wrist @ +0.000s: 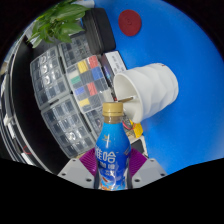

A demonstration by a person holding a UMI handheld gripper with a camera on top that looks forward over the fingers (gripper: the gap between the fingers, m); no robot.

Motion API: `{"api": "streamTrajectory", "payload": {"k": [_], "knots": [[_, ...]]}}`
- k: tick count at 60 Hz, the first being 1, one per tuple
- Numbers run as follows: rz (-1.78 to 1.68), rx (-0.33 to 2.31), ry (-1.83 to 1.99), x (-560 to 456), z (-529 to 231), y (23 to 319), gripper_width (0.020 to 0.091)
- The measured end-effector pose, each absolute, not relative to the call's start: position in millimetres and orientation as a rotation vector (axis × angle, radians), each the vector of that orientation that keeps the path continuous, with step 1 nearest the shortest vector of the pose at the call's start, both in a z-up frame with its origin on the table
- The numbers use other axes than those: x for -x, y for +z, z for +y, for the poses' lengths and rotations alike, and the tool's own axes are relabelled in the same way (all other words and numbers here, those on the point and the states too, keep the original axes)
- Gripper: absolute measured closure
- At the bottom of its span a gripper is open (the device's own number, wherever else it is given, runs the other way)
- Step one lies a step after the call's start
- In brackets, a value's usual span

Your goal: Pour water

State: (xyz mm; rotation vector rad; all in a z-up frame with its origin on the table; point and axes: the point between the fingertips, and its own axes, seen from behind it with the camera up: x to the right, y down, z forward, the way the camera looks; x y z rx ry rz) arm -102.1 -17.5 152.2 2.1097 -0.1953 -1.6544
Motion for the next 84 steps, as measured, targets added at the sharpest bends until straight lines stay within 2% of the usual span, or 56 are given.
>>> {"api": "streamTrajectory", "payload": {"k": [6,12,26,32,38,45,52,68,79,81,82,83,84], "knots": [[-0.062,-2.155,-1.681,99.0,-27.4,154.1,0.0729],[0.305,-2.26,-1.78,95.3,-29.2,162.5,0.0711],[1.054,-2.358,-2.195,101.4,38.6,245.4,0.0709],[1.414,-2.4,-2.296,106.6,73.5,265.7,0.0709],[1.749,-2.493,-2.302,113.4,115.0,268.7,0.0709],[2.13,-2.591,-2.187,118.2,164.1,249.2,0.0709],[2.314,-2.65,-2.069,123.3,204.9,218.5,0.0709],[2.433,-2.75,-1.857,133.7,262.3,147.9,0.071],[2.431,-2.725,-1.762,128.9,265.7,98.2,0.0704],[2.425,-2.714,-1.848,128.4,264.5,104.3,0.0701],[2.408,-2.714,-1.855,127.1,263.2,101.6,0.0653],[2.382,-2.716,-1.872,127.5,261.0,101.2,0.0693],[2.364,-2.736,-1.883,124.6,263.4,102.2,0.0683]]}}
